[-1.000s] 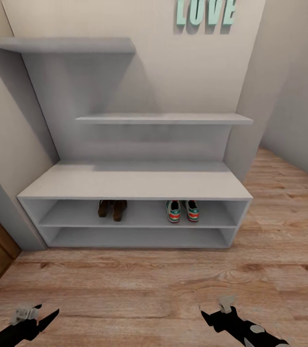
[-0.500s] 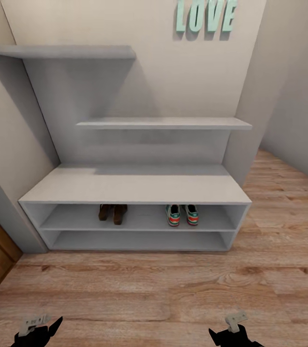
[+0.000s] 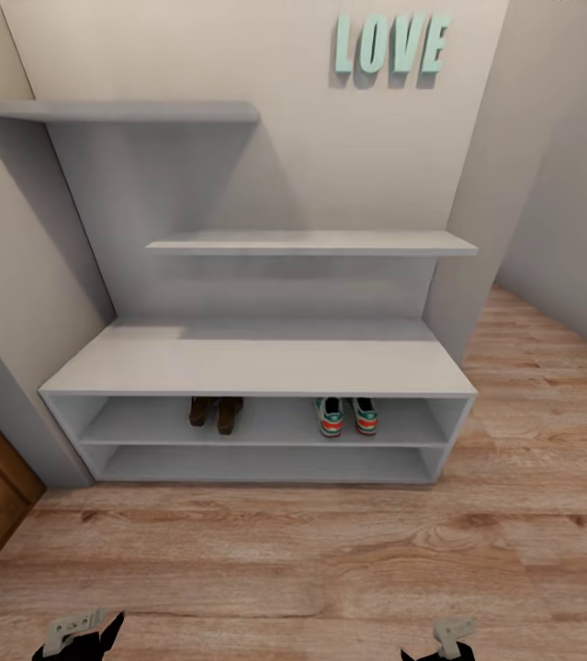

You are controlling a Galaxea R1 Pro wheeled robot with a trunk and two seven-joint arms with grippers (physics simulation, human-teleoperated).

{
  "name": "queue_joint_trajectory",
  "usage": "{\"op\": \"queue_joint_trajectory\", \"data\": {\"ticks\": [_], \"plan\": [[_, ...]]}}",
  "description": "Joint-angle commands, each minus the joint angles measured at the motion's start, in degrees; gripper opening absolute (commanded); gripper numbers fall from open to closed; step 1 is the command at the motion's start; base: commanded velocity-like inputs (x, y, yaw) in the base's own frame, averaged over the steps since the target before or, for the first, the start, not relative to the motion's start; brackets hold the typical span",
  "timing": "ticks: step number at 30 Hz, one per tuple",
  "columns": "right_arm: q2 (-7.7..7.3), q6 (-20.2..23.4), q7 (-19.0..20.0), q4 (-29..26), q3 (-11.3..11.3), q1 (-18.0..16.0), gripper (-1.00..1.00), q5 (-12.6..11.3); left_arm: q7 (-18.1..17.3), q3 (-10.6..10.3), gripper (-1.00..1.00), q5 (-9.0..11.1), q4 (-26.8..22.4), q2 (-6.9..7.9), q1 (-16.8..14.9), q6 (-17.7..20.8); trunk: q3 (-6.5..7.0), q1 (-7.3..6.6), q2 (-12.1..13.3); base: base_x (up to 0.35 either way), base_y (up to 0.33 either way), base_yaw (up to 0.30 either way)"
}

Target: Pick up the two gym shoes and the two sandals from the corridor floor and place them onto the hallstand (shoe rack) in the corridor, making sure they are on the rack and not on the floor. Arrange them so the two gym shoes are next to each other and the two sandals are next to each other.

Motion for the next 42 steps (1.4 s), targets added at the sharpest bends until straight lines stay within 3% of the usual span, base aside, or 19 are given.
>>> {"op": "queue_joint_trajectory", "data": {"ticks": [1, 5, 42], "plan": [[0.08, -0.15, 0.29, 0.05, 0.34, 0.27, 1.0, -0.62, -0.49, 0.23, 1.0, 0.49, 0.41, -0.08, -0.04, -0.55, 0.14, -0.23, 0.4, 0.0, 0.0, 0.0], [0.3, -0.1, 0.3, 0.05, 0.35, 1.31, 1.0, -0.63, -0.4, 0.27, 1.0, 0.49, 1.03, -0.18, -0.04, -1.87, 0.86, -1.11, 2.0, 0.0, 0.0, 0.0], [0.8, -0.06, 0.29, 0.05, 0.35, 2.13, 1.0, -0.67, -0.36, 0.62, 1.0, 0.69, 1.38, -0.1, -0.04, -2.44, 0.86, -1.11, 2.0, 0.0, 0.0, 0.0]]}}
